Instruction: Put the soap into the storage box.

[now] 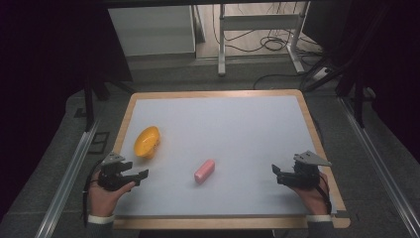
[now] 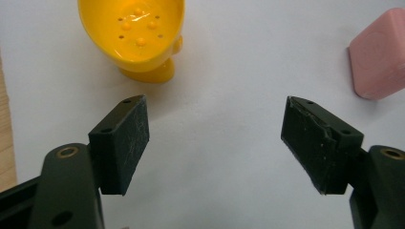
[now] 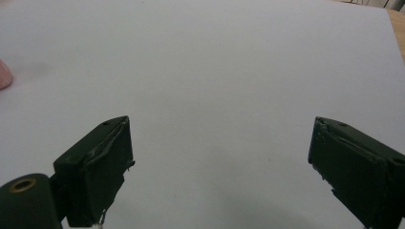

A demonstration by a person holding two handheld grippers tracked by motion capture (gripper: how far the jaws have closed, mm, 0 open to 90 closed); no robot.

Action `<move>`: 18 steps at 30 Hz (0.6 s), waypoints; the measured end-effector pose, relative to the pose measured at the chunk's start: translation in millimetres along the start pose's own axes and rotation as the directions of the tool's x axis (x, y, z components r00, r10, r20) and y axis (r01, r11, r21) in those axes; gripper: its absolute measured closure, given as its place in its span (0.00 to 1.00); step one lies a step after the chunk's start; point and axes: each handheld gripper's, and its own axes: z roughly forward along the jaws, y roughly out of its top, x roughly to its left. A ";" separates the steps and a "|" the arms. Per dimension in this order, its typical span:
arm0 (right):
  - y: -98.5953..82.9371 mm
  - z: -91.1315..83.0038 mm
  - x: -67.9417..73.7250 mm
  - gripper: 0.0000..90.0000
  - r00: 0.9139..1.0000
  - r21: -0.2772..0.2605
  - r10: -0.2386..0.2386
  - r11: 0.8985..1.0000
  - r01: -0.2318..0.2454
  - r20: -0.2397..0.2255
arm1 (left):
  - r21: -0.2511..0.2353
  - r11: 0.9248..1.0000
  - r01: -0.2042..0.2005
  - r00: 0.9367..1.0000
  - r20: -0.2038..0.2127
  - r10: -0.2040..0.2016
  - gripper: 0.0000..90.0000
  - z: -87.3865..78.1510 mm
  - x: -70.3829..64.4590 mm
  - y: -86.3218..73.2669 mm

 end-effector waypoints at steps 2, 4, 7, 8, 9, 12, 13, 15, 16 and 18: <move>-0.1 -0.8 -0.8 0.09 1.000 -0.001 0.001 1.000 -0.001 0.003 | -0.004 1.000 0.000 1.000 -0.003 0.000 0.28 -2.1 -0.5 0.0; -0.2 -2.2 -2.2 0.09 1.000 0.000 0.004 1.000 -0.004 0.000 | -0.008 1.000 -0.001 1.000 -0.002 0.001 0.28 -3.5 -1.1 0.3; 0.0 -3.3 -3.8 0.09 1.000 0.002 0.007 1.000 -0.007 0.003 | -0.010 1.000 -0.003 1.000 -0.003 0.003 0.28 -4.7 -1.3 0.8; -0.2 -3.4 -4.3 0.09 1.000 0.004 0.008 1.000 -0.008 0.005 | -0.010 1.000 -0.003 1.000 -0.003 0.003 0.28 -4.7 -1.3 0.8; -0.2 -3.4 -4.3 0.09 1.000 0.004 0.008 1.000 -0.008 0.005 | -0.010 1.000 -0.003 1.000 -0.003 0.003 0.28 -4.7 -1.3 0.8; -1.5 -2.8 -5.7 0.10 1.000 0.009 0.001 1.000 -0.001 0.006 | -0.007 1.000 -0.004 1.000 -0.004 0.004 0.28 -3.7 -1.0 0.8; -1.7 -2.7 -5.8 0.10 1.000 0.010 0.002 1.000 -0.002 0.006 | -0.006 1.000 -0.004 1.000 -0.005 0.004 0.28 -3.3 -1.0 0.7; -2.0 -2.9 -6.1 0.10 1.000 0.012 0.002 1.000 -0.002 0.006 | -0.004 1.000 -0.005 1.000 -0.005 0.005 0.28 -3.0 -1.0 0.7; -2.3 -3.0 -6.2 0.10 1.000 0.013 0.004 1.000 -0.004 0.007 | -0.005 1.000 -0.006 1.000 -0.005 0.006 0.28 -3.2 -1.0 0.8; -3.0 -3.5 -6.9 0.10 1.000 0.014 0.001 1.000 -0.001 0.010 | -0.007 1.000 -0.007 1.000 -0.004 0.007 0.28 -3.6 -1.5 0.8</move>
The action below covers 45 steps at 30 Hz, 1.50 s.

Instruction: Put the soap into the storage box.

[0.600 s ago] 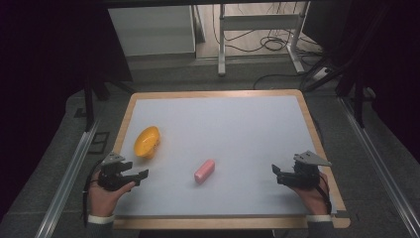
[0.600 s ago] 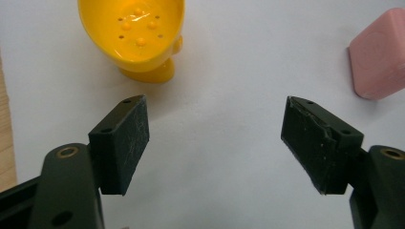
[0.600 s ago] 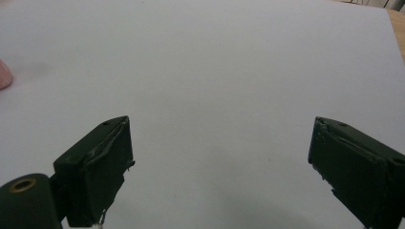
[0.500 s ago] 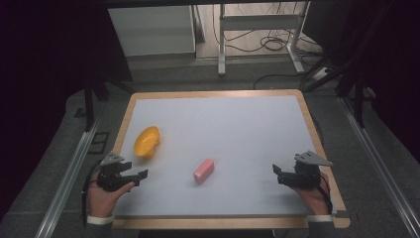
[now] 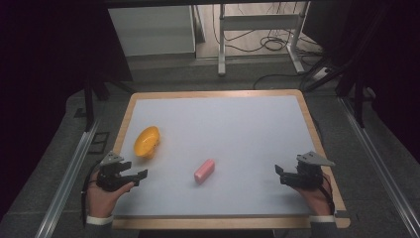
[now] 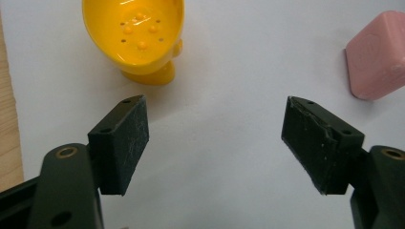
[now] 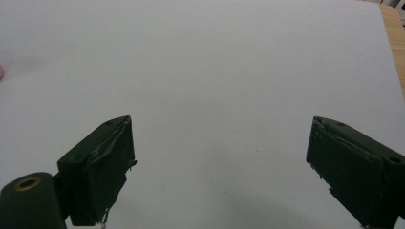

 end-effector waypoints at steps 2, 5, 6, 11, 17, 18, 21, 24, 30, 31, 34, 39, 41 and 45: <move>-0.7 -0.6 -0.6 0.10 1.000 0.003 0.005 1.000 -0.005 0.001 | -0.003 1.000 -0.003 1.000 -0.002 0.003 0.28 -0.6 -0.8 0.2; -1.5 -1.6 -1.5 0.10 1.000 0.003 0.006 1.000 -0.006 0.003 | -0.003 1.000 -0.012 1.000 -0.009 0.011 0.28 -1.7 -2.6 1.0; -1.6 -2.1 -1.6 0.10 1.000 0.003 0.008 1.000 -0.008 0.003 | -0.003 1.000 -0.014 1.000 -0.010 0.014 0.28 -2.0 -3.1 1.4; -3.4 -2.9 -4.4 0.10 1.000 0.009 0.021 1.000 -0.021 0.003 | 0.012 1.000 -0.017 1.000 -0.019 0.017 0.30 -0.9 -9.1 3.6; -6.3 -2.8 -9.6 0.10 1.000 0.012 0.029 1.000 -0.029 0.000 | 0.005 1.000 -0.015 1.000 -0.006 0.015 0.29 1.7 -20.0 9.4; -6.8 -2.3 -10.3 0.10 1.000 0.013 0.029 1.000 -0.029 -0.002 | 0.006 1.000 -0.015 1.000 -0.002 0.015 0.29 1.9 -21.9 10.9; -8.6 -0.3 -12.3 0.10 1.000 0.021 0.030 0.999 -0.030 -0.003 | 0.005 1.000 -0.024 1.000 -0.002 0.024 0.29 3.0 -27.5 15.2; -9.5 0.6 -12.5 0.10 1.000 0.027 0.028 0.999 -0.028 -0.005 | 0.019 0.999 -0.032 0.999 -0.006 0.032 0.29 5.7 -31.4 18.0; -9.0 -2.1 -12.9 0.10 1.000 0.020 0.029 0.999 -0.029 0.004 | 0.030 0.999 -0.044 0.999 0.008 0.044 0.29 10.6 -36.5 22.4; -9.0 -2.1 -12.9 0.10 1.000 0.020 0.029 0.999 -0.029 0.004 | 0.033 0.998 -0.048 0.999 0.013 0.048 0.29 11.8 -37.9 23.7; -8.7 -2.4 -13.1 0.10 1.000 0.022 0.029 0.999 -0.030 0.011 | 0.042 0.997 -0.062 0.998 0.022 0.061 0.28 15.3 -43.1 27.4; -8.7 -2.3 -12.5 0.10 1.000 0.022 0.028 0.999 -0.029 0.013 | 0.049 0.995 -0.086 0.996 0.036 0.085 0.28 20.0 -52.7 33.0; -8.9 -2.5 -12.3 0.10 1.000 0.022 0.026 0.999 -0.026 0.014 | 0.052 0.994 -0.096 0.995 0.043 0.094 0.28 22.5 -56.6 35.7; -9.4 -3.2 -12.6 0.10 0.999 0.025 0.026 0.999 -0.027 0.019 | 0.060 0.992 -0.115 0.992 0.058 0.111 0.28 28.5 -63.7 40.7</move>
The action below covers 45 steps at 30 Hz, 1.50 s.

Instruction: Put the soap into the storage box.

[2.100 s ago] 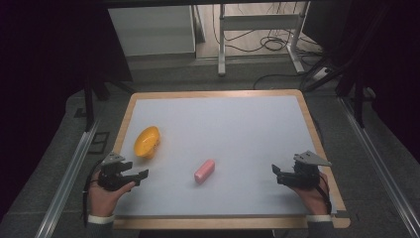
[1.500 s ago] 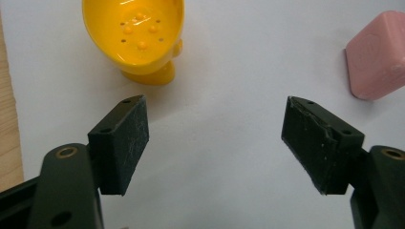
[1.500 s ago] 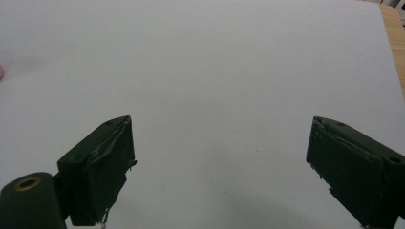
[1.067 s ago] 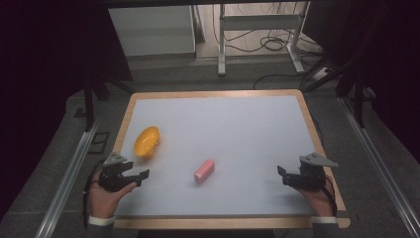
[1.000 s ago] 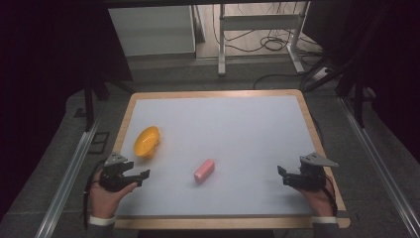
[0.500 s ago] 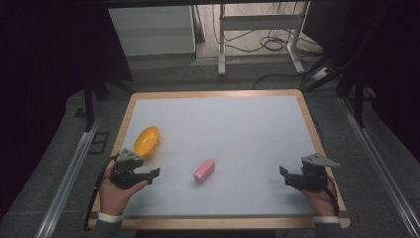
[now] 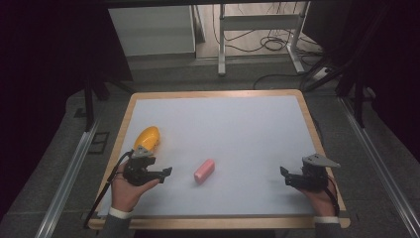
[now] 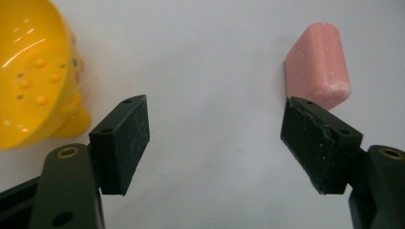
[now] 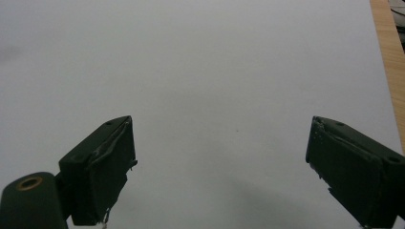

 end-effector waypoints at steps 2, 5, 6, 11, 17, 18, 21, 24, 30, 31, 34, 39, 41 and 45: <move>-0.2 -0.2 -0.3 0.10 1.000 -0.001 0.002 1.000 -0.002 0.000 | 0.003 1.000 -0.003 1.000 0.000 0.003 0.28 1.6 -1.7 1.3; -0.3 -0.6 -1.1 0.10 1.000 -0.002 0.003 1.000 -0.003 0.002 | 0.015 1.000 -0.025 1.000 0.009 0.024 0.28 6.3 -8.6 6.1; -0.3 -0.6 -1.3 0.10 1.000 -0.003 0.004 1.000 -0.004 0.003 | 0.018 0.999 -0.029 0.999 0.015 0.029 0.28 6.8 -10.0 7.1; -0.4 -0.2 -1.0 0.10 1.000 -0.001 0.002 1.000 -0.002 0.003 | 0.020 0.999 -0.042 0.999 0.021 0.042 0.28 8.8 -15.6 12.1; -0.3 -0.1 -1.2 0.10 1.000 -0.002 0.008 1.000 -0.008 0.008 | 0.023 0.998 -0.062 0.997 0.037 0.061 0.28 11.6 -24.9 19.7; -0.2 -0.3 -1.7 0.10 1.000 -0.002 0.009 1.000 -0.009 0.009 | 0.022 0.997 -0.067 0.997 0.038 0.067 0.28 11.7 -26.1 21.0; -0.2 -0.8 -2.6 0.10 1.000 -0.007 0.016 1.000 -0.016 0.009 | 0.026 0.997 -0.078 0.996 0.039 0.077 0.28 12.8 -28.2 23.2; -0.6 -0.6 -3.6 0.10 1.000 -0.004 0.015 1.000 -0.015 0.010 | 0.037 0.996 -0.078 0.996 0.045 0.076 0.28 16.2 -30.6 25.2; -0.6 -0.4 -3.4 0.10 1.000 -0.005 0.012 1.000 -0.012 0.008 | 0.036 0.995 -0.095 0.994 0.064 0.092 0.28 21.2 -40.7 30.8; -0.6 -0.5 -3.4 0.10 1.000 -0.005 0.012 1.000 -0.012 0.008 | 0.037 0.995 -0.093 0.993 0.074 0.090 0.28 22.6 -41.2 31.5; -0.7 -0.5 -3.7 0.10 1.000 -0.003 0.012 1.000 -0.012 0.009 | 0.049 0.994 -0.101 0.993 0.063 0.098 0.28 25.4 -42.6 32.4; -1.0 -0.4 -4.9 0.10 1.000 -0.005 0.018 1.000 -0.018 0.012 | 0.055 0.991 -0.118 0.991 0.071 0.114 0.28 28.4 -50.6 38.3; -1.0 -0.9 -5.7 0.10 1.000 -0.005 0.025 1.000 -0.025 0.016 | 0.060 0.991 -0.120 0.990 0.075 0.116 0.28 29.6 -53.2 40.4; -1.2 -1.1 -6.4 0.10 0.999 -0.004 0.030 1.000 -0.029 0.016 | 0.075 0.988 -0.137 0.989 0.072 0.132 0.28 34.4 -58.7 43.5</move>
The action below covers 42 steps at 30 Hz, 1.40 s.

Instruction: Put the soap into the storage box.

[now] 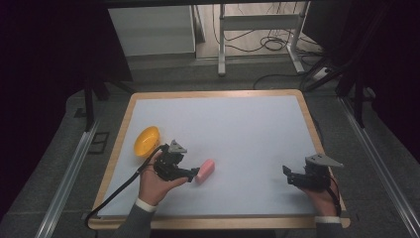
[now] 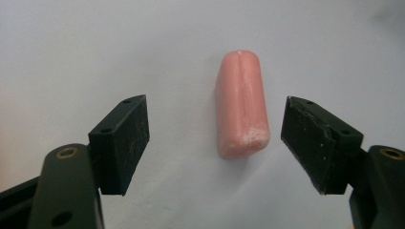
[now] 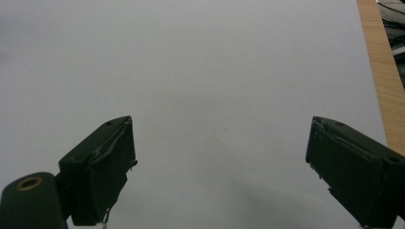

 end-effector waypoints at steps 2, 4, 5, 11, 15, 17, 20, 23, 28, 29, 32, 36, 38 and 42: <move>0.1 0.1 0.3 0.10 1.000 0.001 -0.001 1.000 0.001 0.000 | 0.011 1.000 -0.004 1.000 0.006 0.004 0.28 3.7 -1.9 1.4; 0.2 0.2 0.8 0.10 1.000 0.000 -0.003 1.000 0.003 -0.001 | 0.021 1.000 -0.009 1.000 0.008 0.009 0.28 7.1 -3.4 2.5; 0.2 0.1 0.9 0.10 1.000 0.000 -0.006 1.000 0.006 -0.002 | 0.023 1.000 -0.011 1.000 0.013 0.011 0.28 8.8 -4.0 3.0; -0.3 1.3 0.9 0.10 1.000 0.002 -0.004 1.000 0.004 -0.002 | 0.040 0.999 -0.001 1.000 0.031 0.000 0.28 20.2 -5.8 5.7; 0.3 0.4 1.0 0.10 1.000 -0.005 -0.005 1.000 0.005 -0.005 | 0.055 0.998 -0.016 0.999 0.046 0.014 0.27 28.6 -11.8 8.0; 0.4 0.2 1.1 0.10 1.000 -0.007 -0.007 1.000 0.007 -0.005 | 0.061 0.998 -0.024 0.999 0.046 0.021 0.27 32.4 -14.8 9.8; 0.3 0.3 1.2 0.10 1.000 -0.006 -0.008 1.000 0.008 -0.006 | 0.064 0.998 -0.022 0.999 0.051 0.019 0.27 35.8 -16.5 11.2; 0.2 0.4 1.1 0.10 1.000 -0.006 -0.007 1.000 0.007 -0.005 | 0.075 0.997 -0.018 0.999 0.046 0.014 0.27 40.2 -15.4 11.4; 0.1 0.9 1.1 0.10 1.000 -0.002 -0.007 1.000 0.007 -0.001 | 0.091 0.996 -0.014 0.999 0.049 0.009 0.27 46.8 -14.6 11.4; 0.1 0.9 1.1 0.10 1.000 -0.002 -0.007 1.000 0.007 -0.001 | 0.091 0.996 -0.014 0.999 0.049 0.009 0.27 46.8 -14.6 11.4; 0.4 0.5 1.3 0.10 1.000 -0.005 -0.007 1.000 0.007 -0.002 | 0.104 0.995 -0.010 0.999 0.046 0.005 0.29 53.0 -15.0 10.5; 0.2 1.0 1.6 0.10 1.000 -0.004 -0.007 1.000 0.007 0.000 | 0.112 0.994 -0.002 0.999 0.041 -0.002 0.31 58.0 -15.2 10.0; 0.2 1.0 1.5 0.10 1.000 -0.003 -0.008 1.000 0.008 0.000 | 0.118 0.993 0.005 0.999 0.033 -0.009 0.34 62.2 -14.0 10.2; 0.0 1.0 0.9 0.10 1.000 -0.002 -0.008 1.000 0.008 0.002 | 0.120 0.993 0.015 0.999 0.027 -0.018 0.40 67.0 -13.0 10.4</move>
